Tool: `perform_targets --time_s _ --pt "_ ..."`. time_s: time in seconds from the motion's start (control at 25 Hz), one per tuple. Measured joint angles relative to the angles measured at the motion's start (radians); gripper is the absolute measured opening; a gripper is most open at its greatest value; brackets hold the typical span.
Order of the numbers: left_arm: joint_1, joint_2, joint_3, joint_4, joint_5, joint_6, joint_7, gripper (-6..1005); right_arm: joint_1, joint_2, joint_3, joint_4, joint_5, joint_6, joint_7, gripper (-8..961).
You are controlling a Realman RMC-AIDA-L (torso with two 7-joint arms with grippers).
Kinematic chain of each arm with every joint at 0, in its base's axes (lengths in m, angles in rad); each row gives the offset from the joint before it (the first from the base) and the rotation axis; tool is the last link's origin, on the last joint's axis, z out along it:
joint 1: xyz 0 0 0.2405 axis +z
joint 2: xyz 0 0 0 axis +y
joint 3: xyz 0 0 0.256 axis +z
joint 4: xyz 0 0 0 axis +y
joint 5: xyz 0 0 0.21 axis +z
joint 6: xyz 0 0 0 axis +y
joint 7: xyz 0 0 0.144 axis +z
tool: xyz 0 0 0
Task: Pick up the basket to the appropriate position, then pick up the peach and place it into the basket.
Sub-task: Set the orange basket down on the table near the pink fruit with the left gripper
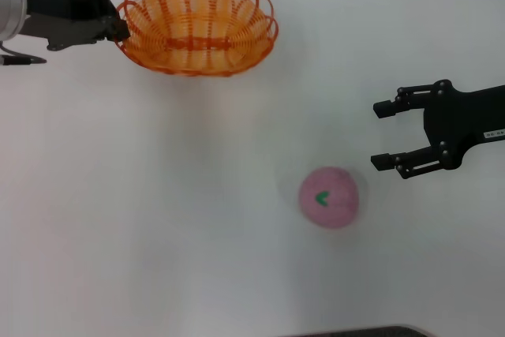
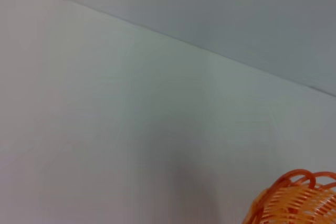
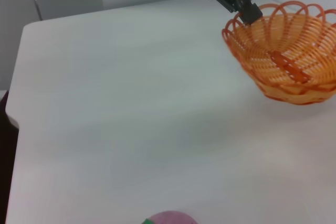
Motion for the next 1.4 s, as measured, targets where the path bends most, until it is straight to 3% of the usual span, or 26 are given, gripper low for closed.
perform_targets --time_s 0.4,0.84,1.28,1.4 --pt "0.004 0.001 -0.014 -0.083 0.007 -0.056 -0.001 43 0.003 -0.011 -0.007 -0.007 0.001 -0.011 -0.01 853" --pt "0.007 0.002 -0.001 -0.152 0.012 -0.096 -0.001 45 0.016 -0.009 -0.01 -0.035 0.0 -0.013 -0.014 854" --pt "0.009 0.009 -0.011 -0.168 0.006 -0.055 0.0 146 0.024 -0.006 -0.009 -0.035 -0.001 -0.008 -0.017 853" --pt "0.019 0.011 -0.011 -0.138 0.005 -0.03 0.001 248 0.023 -0.003 -0.009 -0.035 0.0 -0.007 -0.017 853"
